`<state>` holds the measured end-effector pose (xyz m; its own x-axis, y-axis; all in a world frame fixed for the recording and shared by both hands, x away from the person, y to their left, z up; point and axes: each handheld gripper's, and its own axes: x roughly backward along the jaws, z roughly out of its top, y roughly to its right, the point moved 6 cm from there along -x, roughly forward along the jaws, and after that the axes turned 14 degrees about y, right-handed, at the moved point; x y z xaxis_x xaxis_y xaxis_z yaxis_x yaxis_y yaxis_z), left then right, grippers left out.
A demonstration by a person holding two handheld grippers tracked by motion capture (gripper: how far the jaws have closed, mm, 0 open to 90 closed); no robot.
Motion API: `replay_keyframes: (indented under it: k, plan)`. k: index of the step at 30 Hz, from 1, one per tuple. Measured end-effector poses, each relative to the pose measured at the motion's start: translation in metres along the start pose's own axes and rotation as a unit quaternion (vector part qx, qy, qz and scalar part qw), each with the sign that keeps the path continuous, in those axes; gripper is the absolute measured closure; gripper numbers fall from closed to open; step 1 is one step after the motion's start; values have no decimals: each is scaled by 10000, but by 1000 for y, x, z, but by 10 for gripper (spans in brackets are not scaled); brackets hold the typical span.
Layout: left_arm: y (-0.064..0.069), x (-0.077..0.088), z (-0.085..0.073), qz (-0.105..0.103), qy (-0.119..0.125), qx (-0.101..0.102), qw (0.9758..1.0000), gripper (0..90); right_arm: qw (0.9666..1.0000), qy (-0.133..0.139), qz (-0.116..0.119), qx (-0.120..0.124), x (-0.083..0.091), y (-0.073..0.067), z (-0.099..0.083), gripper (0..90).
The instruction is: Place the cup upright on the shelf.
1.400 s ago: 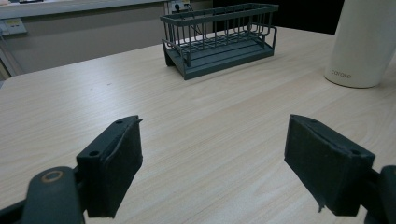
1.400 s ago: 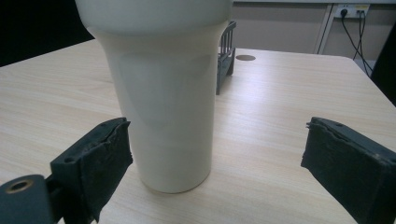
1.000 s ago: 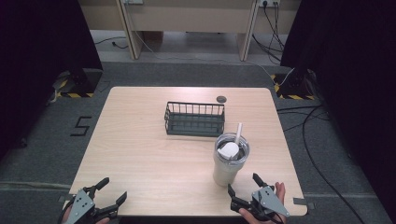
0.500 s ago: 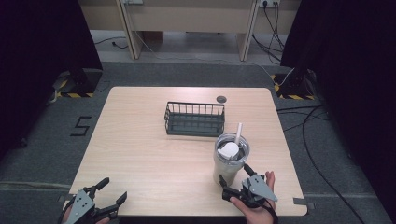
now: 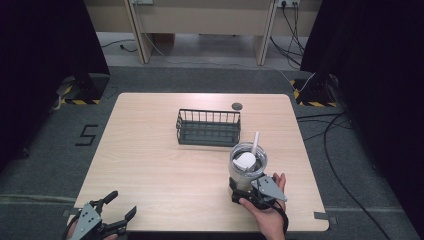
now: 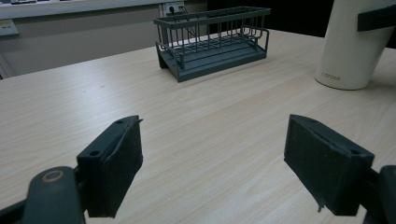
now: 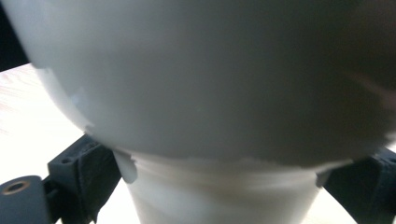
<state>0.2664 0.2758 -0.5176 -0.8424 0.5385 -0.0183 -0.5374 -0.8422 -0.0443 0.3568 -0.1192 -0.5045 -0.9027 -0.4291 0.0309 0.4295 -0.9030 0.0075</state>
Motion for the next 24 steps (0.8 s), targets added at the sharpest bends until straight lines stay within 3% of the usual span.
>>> replay_keyframes:
  k: [8, 24]
  plan:
    - [0, 1, 0, -5, 8, 11, 10000, 187, 10000, 17, 60, -52, -2, 0, -1, 98]
    - [-1, 1, -1, 53, -18, -5, 10000, 187, 9993, -117, 344, 118, -7, 2, 5, 102]
